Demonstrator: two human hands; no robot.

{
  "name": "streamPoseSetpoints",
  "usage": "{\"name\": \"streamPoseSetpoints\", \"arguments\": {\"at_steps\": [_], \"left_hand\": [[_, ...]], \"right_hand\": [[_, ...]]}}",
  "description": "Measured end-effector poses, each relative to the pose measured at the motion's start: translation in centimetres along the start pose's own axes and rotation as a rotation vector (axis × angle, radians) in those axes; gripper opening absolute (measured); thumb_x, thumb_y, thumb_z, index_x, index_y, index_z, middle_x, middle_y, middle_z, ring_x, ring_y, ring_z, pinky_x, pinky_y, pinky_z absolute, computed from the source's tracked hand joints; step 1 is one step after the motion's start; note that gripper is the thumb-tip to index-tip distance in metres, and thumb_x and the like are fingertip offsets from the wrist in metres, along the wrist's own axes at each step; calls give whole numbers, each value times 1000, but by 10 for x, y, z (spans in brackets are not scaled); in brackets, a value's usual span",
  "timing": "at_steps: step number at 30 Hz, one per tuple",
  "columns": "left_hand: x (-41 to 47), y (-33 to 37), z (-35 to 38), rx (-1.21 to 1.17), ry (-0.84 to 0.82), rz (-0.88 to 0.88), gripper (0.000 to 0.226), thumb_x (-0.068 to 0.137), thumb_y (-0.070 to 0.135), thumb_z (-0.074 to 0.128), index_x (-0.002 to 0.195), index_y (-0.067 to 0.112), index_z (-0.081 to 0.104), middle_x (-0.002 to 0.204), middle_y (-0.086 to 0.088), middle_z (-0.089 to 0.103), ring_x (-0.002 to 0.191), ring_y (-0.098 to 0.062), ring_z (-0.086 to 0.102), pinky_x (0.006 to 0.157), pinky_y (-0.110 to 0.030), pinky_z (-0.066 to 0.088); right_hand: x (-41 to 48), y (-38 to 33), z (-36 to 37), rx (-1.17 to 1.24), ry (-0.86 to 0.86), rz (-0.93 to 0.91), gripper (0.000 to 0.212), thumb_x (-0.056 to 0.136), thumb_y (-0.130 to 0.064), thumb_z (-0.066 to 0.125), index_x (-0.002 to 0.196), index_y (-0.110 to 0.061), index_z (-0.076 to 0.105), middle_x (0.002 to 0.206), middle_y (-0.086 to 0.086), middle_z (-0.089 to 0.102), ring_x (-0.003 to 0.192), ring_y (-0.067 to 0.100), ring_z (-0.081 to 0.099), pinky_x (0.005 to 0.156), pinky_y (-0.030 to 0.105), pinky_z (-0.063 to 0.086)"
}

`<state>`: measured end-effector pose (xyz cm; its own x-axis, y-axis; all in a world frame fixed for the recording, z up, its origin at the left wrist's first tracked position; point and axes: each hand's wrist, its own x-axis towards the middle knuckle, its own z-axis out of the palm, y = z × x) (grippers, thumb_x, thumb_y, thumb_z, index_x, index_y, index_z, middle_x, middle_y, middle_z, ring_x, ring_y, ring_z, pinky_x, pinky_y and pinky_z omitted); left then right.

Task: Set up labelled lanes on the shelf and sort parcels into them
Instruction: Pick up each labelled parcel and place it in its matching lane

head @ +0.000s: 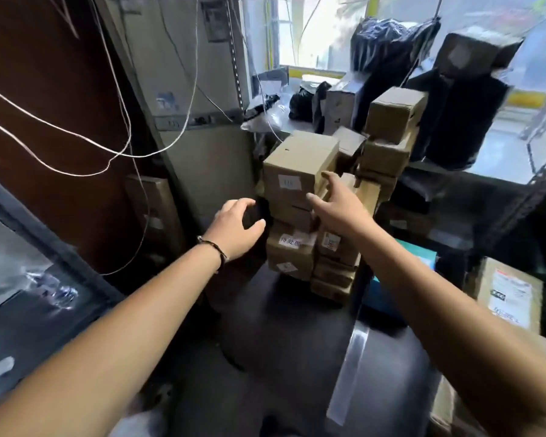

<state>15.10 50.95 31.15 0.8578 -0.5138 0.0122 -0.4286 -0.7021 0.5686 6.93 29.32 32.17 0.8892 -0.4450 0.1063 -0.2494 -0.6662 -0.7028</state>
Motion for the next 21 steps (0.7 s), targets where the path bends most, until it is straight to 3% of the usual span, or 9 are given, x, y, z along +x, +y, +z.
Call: {"name": "streamPoseSetpoints", "arguments": {"at_steps": [4, 9, 11, 13, 17, 19, 21], "left_hand": [[63, -18, -29, 17, -23, 23, 53, 94, 38, 61, 142, 21, 46, 145, -6, 44, 135, -24, 42, 114, -31, 31], [133, -20, -22, -149, -91, -21, 55, 93, 48, 60, 141, 24, 47, 142, -1, 50, 125, -20, 52, 108, -36, 41], [156, -16, -11, -194, -149, -53, 62, 92, 58, 54, 142, 23, 45, 140, 0, 52, 124, -19, 53, 108, -37, 41], [179, -15, 1, -223, -226, -83, 71, 91, 69, 45, 144, 23, 42, 139, 2, 52, 125, -19, 51, 110, -39, 39], [214, -15, 15, -457, -339, -199, 94, 70, 96, 23, 132, 31, 52, 126, 7, 61, 115, -21, 56, 103, -44, 44], [228, -19, 19, -529, -394, -246, 83, 77, 91, 18, 128, 37, 54, 122, 7, 64, 110, -21, 58, 88, -39, 50], [238, -22, 19, -555, -486, -238, 74, 83, 87, 16, 124, 42, 58, 120, 10, 67, 109, -19, 60, 81, -34, 49]], "right_hand": [[49, -4, 15, 52, 19, 135, 74, 100, -43, 55, 159, -14, 20, 157, 11, 41, 142, 29, 42, 111, 37, 36], [98, 0, 33, 308, 111, 354, 66, 98, -51, 54, 149, -11, 40, 147, 11, 51, 132, 30, 50, 105, 36, 42], [112, 2, 40, 491, 100, 522, 77, 93, -65, 51, 150, -14, 39, 149, 8, 47, 130, 32, 50, 106, 45, 44], [123, 10, 48, 630, 65, 666, 93, 82, -77, 50, 152, -18, 37, 151, 8, 45, 130, 34, 49, 100, 50, 46], [129, 17, 62, 829, 37, 741, 81, 89, -68, 55, 151, -19, 34, 141, 10, 55, 103, 23, 60, 68, 32, 50], [131, 17, 67, 863, 5, 766, 91, 79, -75, 57, 149, -21, 38, 137, 11, 58, 104, 25, 60, 72, 38, 54], [131, 19, 68, 846, 20, 788, 87, 80, -74, 57, 147, -20, 41, 131, 10, 60, 107, 27, 58, 75, 41, 50]]}}
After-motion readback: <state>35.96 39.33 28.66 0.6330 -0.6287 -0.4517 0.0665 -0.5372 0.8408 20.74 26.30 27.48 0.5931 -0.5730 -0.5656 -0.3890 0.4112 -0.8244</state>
